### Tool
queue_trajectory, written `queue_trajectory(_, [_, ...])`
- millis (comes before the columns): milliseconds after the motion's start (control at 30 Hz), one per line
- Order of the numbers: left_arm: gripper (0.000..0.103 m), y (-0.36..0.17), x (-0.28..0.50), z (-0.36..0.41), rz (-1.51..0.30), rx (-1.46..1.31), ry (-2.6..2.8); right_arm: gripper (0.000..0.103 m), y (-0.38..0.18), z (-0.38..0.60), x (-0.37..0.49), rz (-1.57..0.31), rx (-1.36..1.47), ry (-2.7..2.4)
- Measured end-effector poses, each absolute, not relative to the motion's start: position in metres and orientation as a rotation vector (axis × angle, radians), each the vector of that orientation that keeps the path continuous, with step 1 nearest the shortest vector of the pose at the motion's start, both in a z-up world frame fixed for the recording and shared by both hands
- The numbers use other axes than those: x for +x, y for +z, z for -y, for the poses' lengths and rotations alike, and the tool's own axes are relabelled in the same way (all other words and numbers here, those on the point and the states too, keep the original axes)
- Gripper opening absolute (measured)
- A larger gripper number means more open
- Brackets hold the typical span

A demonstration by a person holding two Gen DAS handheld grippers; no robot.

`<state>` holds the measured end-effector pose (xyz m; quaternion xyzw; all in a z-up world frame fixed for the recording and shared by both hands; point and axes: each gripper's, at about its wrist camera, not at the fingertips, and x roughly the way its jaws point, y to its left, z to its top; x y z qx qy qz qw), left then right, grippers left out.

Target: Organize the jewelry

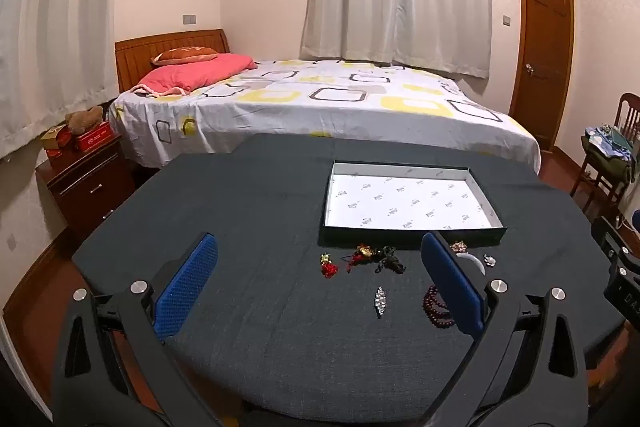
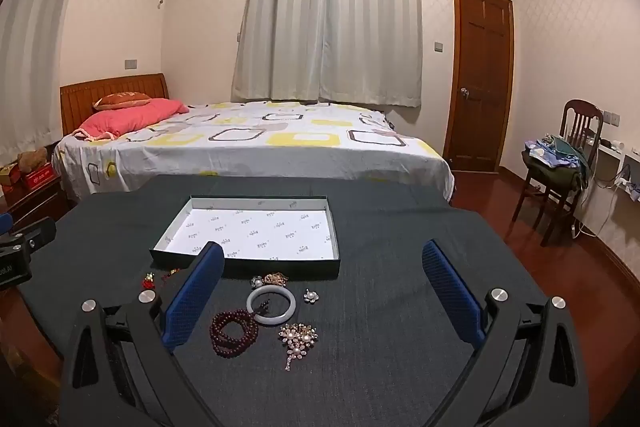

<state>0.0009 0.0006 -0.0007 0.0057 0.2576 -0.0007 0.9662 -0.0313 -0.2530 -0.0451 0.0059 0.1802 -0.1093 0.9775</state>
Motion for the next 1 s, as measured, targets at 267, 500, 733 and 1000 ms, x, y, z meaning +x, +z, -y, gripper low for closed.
queue_trajectory(267, [0.099, 0.0, -0.007, 0.003, -0.502, 0.017, -0.015, 0.096, -0.041, 0.253, -0.031, -0.355, 0.012, -0.22])
queue_trajectory(500, [0.099, 0.002, -0.001, -0.001, -0.524, 0.002, -0.02, 0.096, -0.036, 0.253, -0.034, -0.341, 0.013, -0.219])
queue_trajectory(733, [0.099, 0.005, -0.003, 0.001, -0.525, -0.002, -0.023, 0.096, -0.038, 0.253, -0.034, -0.34, 0.013, -0.219])
queue_trajectory(1000, [0.099, 0.006, -0.003, 0.004, -0.526, -0.004, -0.027, 0.096, -0.036, 0.253, -0.034, -0.341, 0.011, -0.217])
